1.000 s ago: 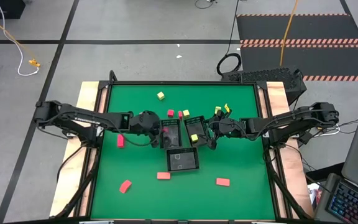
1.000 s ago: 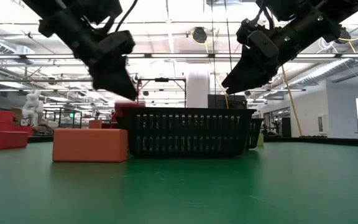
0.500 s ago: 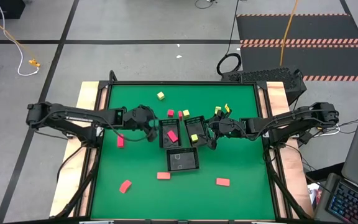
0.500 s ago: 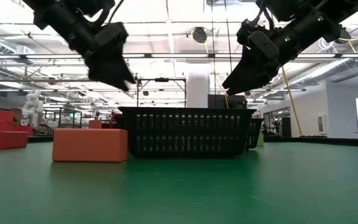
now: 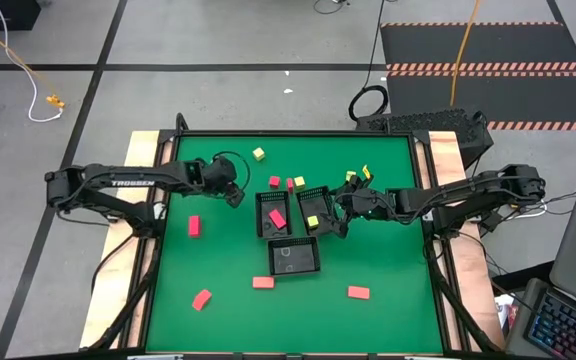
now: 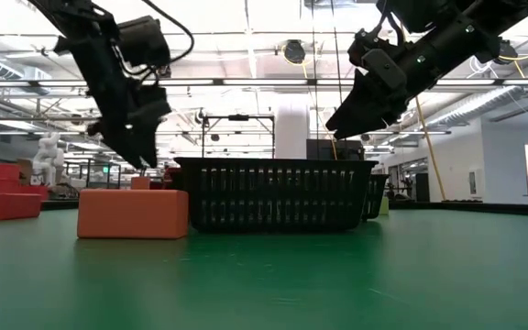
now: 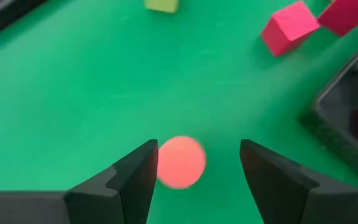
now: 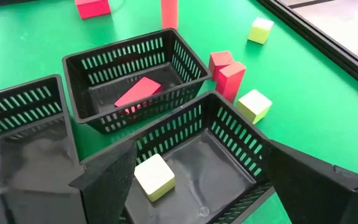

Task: Sort & place blocks by color
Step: Put the orange block into the bottom black bin

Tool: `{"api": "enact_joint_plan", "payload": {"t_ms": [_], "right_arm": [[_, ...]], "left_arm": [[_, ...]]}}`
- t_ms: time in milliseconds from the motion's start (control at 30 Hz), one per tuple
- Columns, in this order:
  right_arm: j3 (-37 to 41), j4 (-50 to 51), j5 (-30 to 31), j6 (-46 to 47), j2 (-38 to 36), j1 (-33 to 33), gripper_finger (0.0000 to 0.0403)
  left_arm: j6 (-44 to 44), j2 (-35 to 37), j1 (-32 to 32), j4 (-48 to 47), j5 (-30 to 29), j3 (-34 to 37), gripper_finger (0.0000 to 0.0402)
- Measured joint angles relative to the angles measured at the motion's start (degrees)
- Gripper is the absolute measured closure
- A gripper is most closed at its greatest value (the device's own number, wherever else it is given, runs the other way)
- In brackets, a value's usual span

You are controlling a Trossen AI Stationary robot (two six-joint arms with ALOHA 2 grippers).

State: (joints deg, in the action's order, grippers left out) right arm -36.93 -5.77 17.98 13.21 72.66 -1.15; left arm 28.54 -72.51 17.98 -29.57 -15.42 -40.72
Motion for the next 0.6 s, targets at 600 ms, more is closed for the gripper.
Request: {"api": "enact_joint_plan", "payload": {"t_ms": [600], "right_arm": [[0.00,0.47,-0.06,0.01,0.00,-0.02,0.0064]], "left_arm": [[-1.86,-8.35,3.13,-0.68,-0.07,-0.01,0.0174]]}}
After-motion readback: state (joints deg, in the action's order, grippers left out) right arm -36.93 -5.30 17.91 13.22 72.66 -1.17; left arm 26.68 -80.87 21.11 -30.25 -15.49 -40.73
